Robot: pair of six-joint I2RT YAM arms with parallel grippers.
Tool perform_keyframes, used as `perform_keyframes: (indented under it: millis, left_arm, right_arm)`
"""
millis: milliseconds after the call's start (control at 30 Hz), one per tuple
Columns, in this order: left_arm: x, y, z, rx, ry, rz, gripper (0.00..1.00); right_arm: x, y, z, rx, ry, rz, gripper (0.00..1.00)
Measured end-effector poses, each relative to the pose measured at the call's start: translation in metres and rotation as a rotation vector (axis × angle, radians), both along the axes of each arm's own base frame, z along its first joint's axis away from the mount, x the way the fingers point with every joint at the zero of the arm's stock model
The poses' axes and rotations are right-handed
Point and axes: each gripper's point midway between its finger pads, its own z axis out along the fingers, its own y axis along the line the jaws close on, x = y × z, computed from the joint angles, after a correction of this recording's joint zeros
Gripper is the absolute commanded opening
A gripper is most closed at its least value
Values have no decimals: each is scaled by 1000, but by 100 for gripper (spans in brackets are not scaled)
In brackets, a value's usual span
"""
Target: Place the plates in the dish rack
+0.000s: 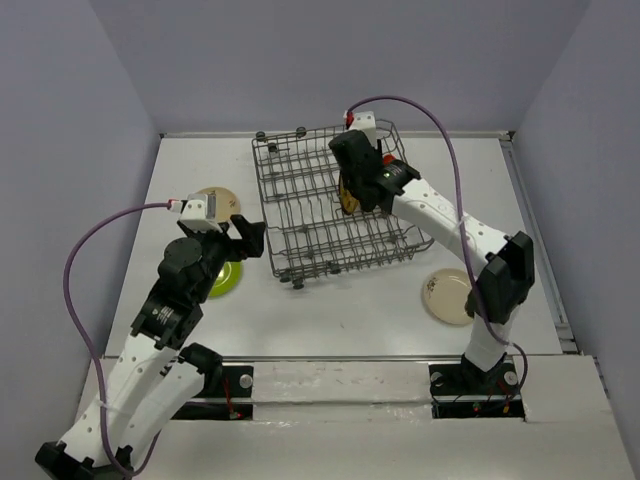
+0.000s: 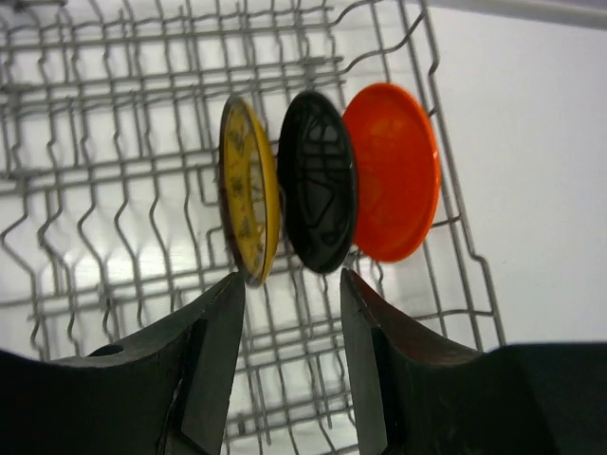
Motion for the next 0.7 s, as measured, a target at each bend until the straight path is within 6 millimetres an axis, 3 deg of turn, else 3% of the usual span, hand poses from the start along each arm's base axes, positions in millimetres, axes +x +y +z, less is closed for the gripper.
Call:
perform_keyframes:
  millis: [133, 400, 567, 700]
  left_arm:
    - [19, 7, -23, 11, 88, 51, 99]
    - [64, 42, -83, -75, 336, 189, 91]
    - [89, 109, -116, -211, 434, 392, 85]
    - [102, 145, -137, -324, 476, 504, 85]
  right_arm:
    - [-40, -2, -9, 111, 24, 142, 46]
    - [-129, -4, 29, 429, -124, 462, 45]
    - [-158, -4, 28, 527, -153, 562, 45]
    - [-169, 2, 13, 556, -124, 615, 46]
